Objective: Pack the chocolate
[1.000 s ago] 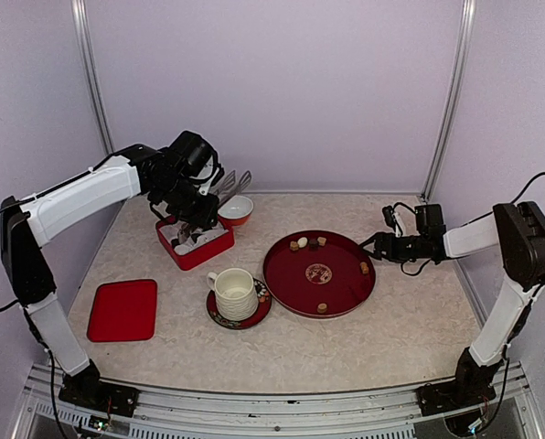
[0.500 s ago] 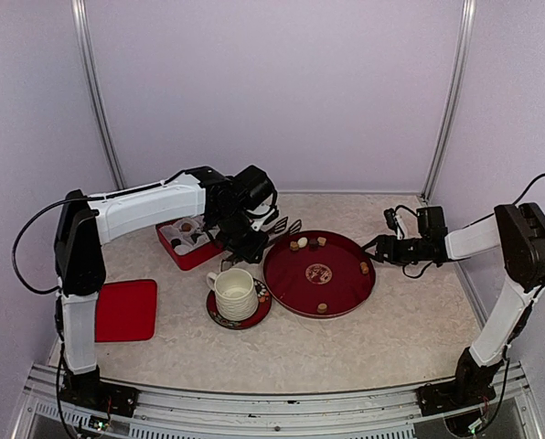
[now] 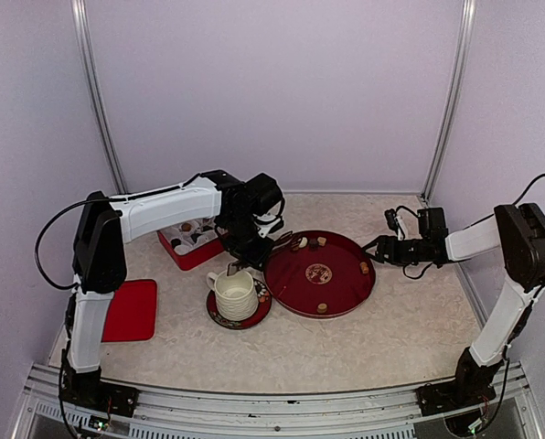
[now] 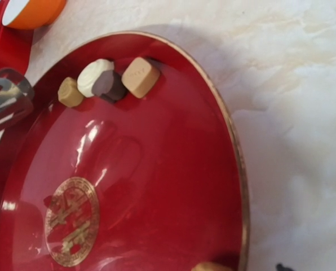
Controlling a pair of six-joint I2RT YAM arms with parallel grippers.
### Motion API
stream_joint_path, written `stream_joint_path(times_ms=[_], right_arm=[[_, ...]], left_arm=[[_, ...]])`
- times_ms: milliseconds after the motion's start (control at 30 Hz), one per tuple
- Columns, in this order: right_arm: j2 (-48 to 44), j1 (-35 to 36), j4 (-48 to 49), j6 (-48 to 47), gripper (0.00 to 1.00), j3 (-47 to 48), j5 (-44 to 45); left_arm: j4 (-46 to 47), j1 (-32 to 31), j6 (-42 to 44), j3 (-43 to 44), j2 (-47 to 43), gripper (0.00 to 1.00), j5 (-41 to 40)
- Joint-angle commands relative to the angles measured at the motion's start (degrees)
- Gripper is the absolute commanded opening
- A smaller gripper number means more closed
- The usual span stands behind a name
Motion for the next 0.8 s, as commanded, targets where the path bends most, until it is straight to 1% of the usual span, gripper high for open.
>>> stream_joint_path(times_ms=[0, 300, 400, 767], right_arm=[[-0.01, -0.75, 1.55, 0.24, 0.8, -0.71, -0.88], [0.17, -0.97, 1.71, 0.24, 0.79, -0.8, -1.11], [0.17, -1.04, 1.67, 0.23, 0.79, -0.8, -1.14], [0.87, -1.23, 2.14, 0.5, 0.79, -0.58, -1.49]], left_arm=[[-1.03, 0.21, -0.75, 2.46, 2.36, 0.31, 0.67], [-1.43, 1.2, -0.57, 5.2, 5.4, 0.32, -0.24], [-1.74, 1.26, -0.39, 5.6, 6.38, 0.32, -1.74], [-1.7, 1.26, 0.08, 7.9, 8.7, 0.32, -1.51]])
